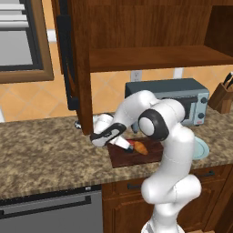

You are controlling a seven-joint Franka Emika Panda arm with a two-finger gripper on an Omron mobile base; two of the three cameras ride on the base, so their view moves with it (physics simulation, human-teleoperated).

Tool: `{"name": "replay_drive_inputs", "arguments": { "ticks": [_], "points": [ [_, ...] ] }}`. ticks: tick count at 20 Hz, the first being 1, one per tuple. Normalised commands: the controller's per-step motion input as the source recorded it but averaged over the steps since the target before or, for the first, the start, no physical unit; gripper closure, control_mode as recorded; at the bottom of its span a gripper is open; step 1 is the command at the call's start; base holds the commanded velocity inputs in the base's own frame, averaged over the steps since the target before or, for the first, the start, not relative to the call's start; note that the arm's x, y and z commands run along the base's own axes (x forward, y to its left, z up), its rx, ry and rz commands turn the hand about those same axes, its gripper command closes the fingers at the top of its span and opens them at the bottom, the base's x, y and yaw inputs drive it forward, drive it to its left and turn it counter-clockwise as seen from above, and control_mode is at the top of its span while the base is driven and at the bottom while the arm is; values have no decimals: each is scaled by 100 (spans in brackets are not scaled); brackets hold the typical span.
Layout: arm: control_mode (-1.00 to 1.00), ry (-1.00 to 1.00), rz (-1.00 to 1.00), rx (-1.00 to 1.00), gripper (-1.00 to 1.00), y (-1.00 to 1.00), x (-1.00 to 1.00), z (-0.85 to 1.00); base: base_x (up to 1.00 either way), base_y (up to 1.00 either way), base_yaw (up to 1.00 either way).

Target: From the different types of pastries on the counter, select a croissant and place it on the cutting board. Then retrieve a jar of jam from the cabinet and place it alongside the croissant on the cutting board.

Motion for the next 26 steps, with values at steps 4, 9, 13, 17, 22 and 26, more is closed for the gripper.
{"name": "replay_drive_inputs", "arguments": {
  "ticks": [4,9,13,17,22,26],
  "points": [
    [-100,-13,-6,0,-100,5,5,-4,0,0,0],
    [-100,-19,-6,0,-100,0,0,9,0,0,0],
    [-100,-16,-4,0,-100,0,0,0,0,0,0],
    [-100,-13,-2,0,-100,0,0,3,0,0,0],
    [-100,-21,-2,0,-100,0,-2,35,0,0,0],
    [-100,-26,0,0,-100,-5,-59,65,0,0,0]
  ]
}}
